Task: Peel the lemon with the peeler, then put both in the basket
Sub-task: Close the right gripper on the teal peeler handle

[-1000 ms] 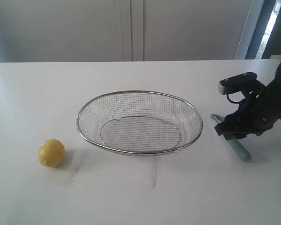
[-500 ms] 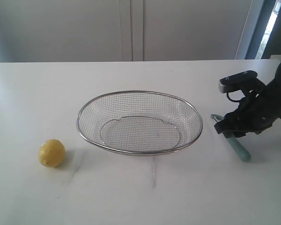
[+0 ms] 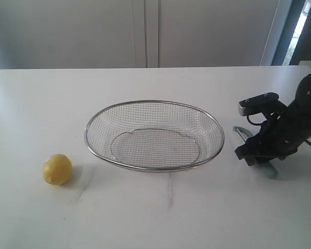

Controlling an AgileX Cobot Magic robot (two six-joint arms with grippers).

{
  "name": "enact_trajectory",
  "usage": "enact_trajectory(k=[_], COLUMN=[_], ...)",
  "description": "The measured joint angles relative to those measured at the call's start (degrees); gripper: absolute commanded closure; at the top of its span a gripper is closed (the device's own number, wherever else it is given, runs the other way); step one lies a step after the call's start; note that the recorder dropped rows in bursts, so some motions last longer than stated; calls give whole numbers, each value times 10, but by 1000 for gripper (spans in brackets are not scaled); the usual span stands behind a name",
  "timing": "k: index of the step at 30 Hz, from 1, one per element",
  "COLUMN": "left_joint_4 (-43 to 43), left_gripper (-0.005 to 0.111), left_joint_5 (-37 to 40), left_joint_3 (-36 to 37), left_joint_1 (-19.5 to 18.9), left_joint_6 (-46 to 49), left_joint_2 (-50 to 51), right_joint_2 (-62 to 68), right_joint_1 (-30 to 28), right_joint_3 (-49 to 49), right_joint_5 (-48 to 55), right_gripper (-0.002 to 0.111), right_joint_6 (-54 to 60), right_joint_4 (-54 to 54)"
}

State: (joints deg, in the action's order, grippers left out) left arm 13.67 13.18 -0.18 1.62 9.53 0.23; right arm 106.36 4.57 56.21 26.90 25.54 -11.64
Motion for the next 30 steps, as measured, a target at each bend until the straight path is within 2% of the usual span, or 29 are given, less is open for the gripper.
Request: enact_trajectory(k=[15, 18, 25, 30], left_joint_4=[0, 0, 0, 0], left_gripper=[107, 107, 107, 107], left_joint_5=[0, 0, 0, 0], left_joint_3=[0, 0, 0, 0], left_joint_1=[0, 0, 0, 0], left_joint_6=[0, 0, 0, 0], left_joint_2=[0, 0, 0, 0], right_joint_2=[15, 15, 15, 15], right_joint_1=[0, 0, 0, 0], right_joint_3=[3, 4, 6, 7], right_joint_5=[-2, -1, 13, 19], right_gripper=[60, 70, 108, 108], right_joint_6=[0, 0, 0, 0], right_joint_4=[0, 0, 0, 0])
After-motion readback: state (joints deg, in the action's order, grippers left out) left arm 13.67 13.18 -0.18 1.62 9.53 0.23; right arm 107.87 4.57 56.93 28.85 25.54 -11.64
